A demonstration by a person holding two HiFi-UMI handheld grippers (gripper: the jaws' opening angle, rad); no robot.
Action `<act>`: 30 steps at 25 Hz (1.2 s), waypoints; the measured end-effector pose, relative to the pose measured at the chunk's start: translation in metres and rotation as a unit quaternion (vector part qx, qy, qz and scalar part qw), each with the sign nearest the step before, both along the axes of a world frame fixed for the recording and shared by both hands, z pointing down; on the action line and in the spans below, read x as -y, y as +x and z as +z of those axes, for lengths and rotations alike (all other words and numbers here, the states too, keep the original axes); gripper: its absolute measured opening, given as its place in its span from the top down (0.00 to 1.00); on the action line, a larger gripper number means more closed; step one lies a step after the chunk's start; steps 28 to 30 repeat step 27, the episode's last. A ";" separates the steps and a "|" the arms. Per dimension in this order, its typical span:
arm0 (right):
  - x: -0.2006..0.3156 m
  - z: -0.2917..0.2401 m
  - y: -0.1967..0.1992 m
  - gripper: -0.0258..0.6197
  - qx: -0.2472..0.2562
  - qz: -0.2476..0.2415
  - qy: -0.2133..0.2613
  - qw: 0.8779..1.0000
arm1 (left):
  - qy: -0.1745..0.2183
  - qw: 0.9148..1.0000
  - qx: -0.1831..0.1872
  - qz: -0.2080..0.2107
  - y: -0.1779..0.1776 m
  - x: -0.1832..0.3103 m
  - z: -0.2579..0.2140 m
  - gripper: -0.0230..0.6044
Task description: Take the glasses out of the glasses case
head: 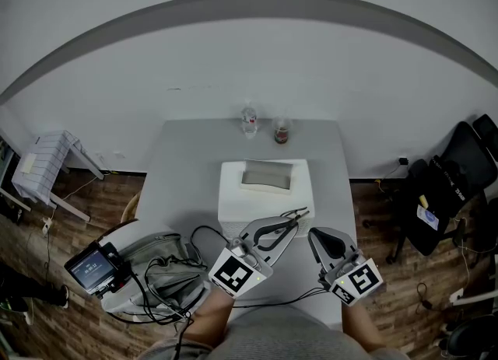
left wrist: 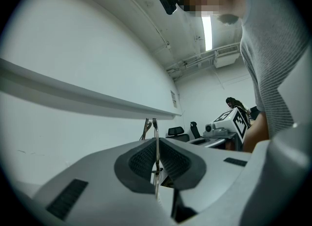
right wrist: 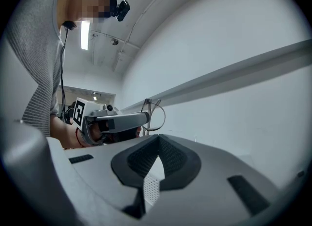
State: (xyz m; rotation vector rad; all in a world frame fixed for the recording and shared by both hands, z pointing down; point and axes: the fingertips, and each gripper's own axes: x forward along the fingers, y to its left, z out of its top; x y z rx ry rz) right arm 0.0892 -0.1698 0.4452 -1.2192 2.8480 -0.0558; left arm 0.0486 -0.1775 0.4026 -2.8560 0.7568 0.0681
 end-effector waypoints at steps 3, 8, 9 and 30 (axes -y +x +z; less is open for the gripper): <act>0.000 0.001 0.001 0.94 -0.005 0.000 -0.001 1.000 | 0.002 1.000 0.001 0.000 0.001 0.000 0.000 0.92; -0.001 0.000 0.002 0.94 0.000 -0.001 -0.001 1.000 | 0.002 1.000 0.003 0.000 0.002 0.000 0.000 0.92; 0.000 -0.001 0.002 0.94 0.001 -0.001 -0.001 1.000 | 0.002 1.000 0.003 0.000 0.002 0.000 0.000 0.92; 0.000 -0.003 0.001 0.94 0.004 -0.002 -0.001 1.000 | 0.007 1.000 0.006 0.004 0.003 -0.001 -0.002 0.92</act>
